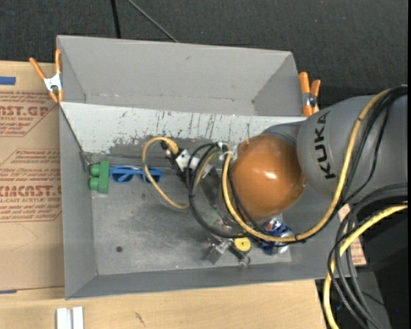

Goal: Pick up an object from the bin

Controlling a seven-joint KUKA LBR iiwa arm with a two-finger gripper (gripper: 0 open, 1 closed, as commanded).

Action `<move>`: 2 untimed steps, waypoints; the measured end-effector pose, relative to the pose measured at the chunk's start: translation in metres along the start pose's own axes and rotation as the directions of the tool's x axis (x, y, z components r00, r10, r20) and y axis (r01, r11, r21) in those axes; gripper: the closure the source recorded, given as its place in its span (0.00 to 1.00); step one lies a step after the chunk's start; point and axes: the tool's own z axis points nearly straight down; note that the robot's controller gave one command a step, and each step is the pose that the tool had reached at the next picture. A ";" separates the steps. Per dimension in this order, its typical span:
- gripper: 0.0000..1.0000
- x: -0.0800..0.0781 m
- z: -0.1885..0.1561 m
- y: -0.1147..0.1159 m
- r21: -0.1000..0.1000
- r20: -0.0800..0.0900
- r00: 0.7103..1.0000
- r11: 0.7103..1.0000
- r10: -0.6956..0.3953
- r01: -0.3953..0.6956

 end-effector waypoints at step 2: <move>1.00 0.000 0.000 0.000 0.000 0.000 1.000 1.000 0.000 0.000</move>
Offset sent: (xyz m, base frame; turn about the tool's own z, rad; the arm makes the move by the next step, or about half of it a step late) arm 0.0000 0.0000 0.0000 0.0000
